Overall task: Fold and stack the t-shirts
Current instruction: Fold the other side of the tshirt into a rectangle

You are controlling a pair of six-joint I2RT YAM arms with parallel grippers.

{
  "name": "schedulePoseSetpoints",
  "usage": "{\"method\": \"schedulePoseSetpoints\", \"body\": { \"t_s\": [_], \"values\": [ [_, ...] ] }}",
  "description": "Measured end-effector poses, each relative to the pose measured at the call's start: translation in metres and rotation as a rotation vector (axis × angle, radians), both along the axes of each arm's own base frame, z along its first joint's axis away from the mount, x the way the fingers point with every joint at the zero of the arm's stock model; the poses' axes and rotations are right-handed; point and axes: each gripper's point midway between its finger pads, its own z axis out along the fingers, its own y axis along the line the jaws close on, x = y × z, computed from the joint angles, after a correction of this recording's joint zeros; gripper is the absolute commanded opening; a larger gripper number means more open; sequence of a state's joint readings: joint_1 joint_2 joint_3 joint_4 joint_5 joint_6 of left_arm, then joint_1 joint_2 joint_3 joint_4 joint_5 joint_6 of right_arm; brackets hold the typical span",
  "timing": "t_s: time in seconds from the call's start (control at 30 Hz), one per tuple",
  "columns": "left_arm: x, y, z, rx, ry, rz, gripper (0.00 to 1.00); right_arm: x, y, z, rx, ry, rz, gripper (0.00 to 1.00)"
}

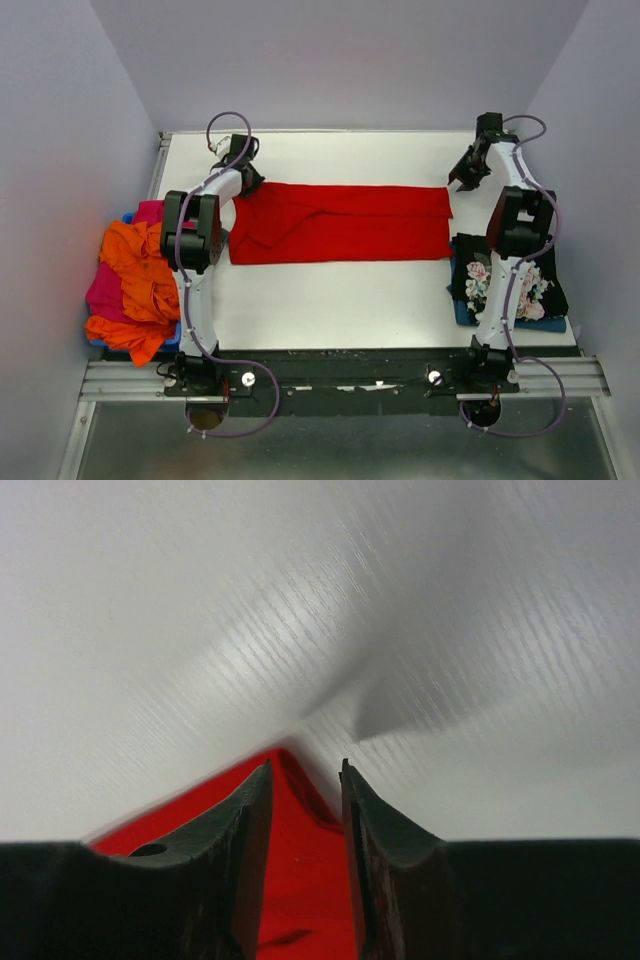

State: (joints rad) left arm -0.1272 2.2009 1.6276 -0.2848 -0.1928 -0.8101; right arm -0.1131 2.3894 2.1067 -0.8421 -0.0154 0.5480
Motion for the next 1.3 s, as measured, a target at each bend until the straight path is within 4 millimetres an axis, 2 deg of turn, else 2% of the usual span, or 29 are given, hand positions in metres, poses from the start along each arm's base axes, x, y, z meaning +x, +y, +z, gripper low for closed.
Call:
{"method": "schedulePoseSetpoints", "body": {
  "t_s": [0.1, 0.23, 0.33, 0.43, 0.53, 0.63, 0.73, 0.83, 0.87, 0.93, 1.0, 1.1, 1.17, 1.2, 1.23, 1.3],
  "values": [
    [0.001, 0.006, 0.002, 0.006, -0.003, 0.003, 0.23, -0.007, 0.001, 0.018, -0.008, -0.021, 0.007, 0.43],
    [0.004, 0.014, 0.006, 0.008, -0.018, 0.015, 0.23, -0.002, 0.014, 0.059, -0.016, -0.116, 0.042, 0.41],
    [0.007, 0.019, 0.009, 0.008, -0.019, 0.024, 0.23, 0.001, 0.038, 0.088, -0.007, -0.192, 0.092, 0.39],
    [0.021, 0.024, 0.02, 0.003, -0.044, 0.039, 0.23, 0.0, 0.078, 0.104, 0.021, -0.25, 0.171, 0.39],
    [0.028, 0.031, 0.022, -0.003, -0.055, 0.058, 0.23, -0.008, 0.127, 0.1, 0.058, -0.27, 0.271, 0.39],
    [0.023, 0.04, 0.012, -0.005, -0.035, 0.071, 0.29, -0.019, 0.181, 0.089, 0.1, -0.266, 0.391, 0.39],
    [0.008, 0.044, 0.0, -0.005, -0.022, 0.073, 0.41, -0.029, 0.23, 0.087, 0.141, -0.281, 0.506, 0.4],
    [-0.014, 0.04, 0.008, -0.003, -0.023, 0.05, 0.48, -0.037, 0.269, 0.091, 0.183, -0.313, 0.601, 0.39],
    [-0.023, 0.035, 0.019, -0.001, -0.036, 0.032, 0.49, -0.039, 0.279, 0.093, 0.201, -0.329, 0.625, 0.37],
    [-0.03, 0.023, 0.037, -0.001, -0.069, -0.001, 0.5, -0.04, 0.293, 0.096, 0.233, -0.354, 0.659, 0.3],
    [-0.034, 0.005, 0.06, -0.004, -0.124, -0.054, 0.5, -0.038, 0.3, 0.095, 0.26, -0.371, 0.681, 0.03],
    [-0.038, -0.025, 0.083, -0.019, -0.196, -0.15, 0.54, -0.036, 0.308, 0.086, 0.294, -0.372, 0.702, 0.01],
    [-0.039, -0.041, 0.085, -0.023, -0.209, -0.203, 0.65, -0.037, 0.31, 0.076, 0.309, -0.362, 0.711, 0.01],
    [-0.04, -0.046, 0.082, -0.019, -0.203, -0.216, 0.66, -0.039, 0.311, 0.071, 0.317, -0.357, 0.715, 0.01],
    [-0.042, -0.047, 0.078, -0.011, -0.191, -0.22, 0.66, -0.041, 0.311, 0.065, 0.322, -0.352, 0.717, 0.01],
    [-0.044, -0.042, 0.068, 0.024, -0.153, -0.203, 0.58, -0.046, 0.312, 0.054, 0.334, -0.34, 0.72, 0.01]
  ]
}}
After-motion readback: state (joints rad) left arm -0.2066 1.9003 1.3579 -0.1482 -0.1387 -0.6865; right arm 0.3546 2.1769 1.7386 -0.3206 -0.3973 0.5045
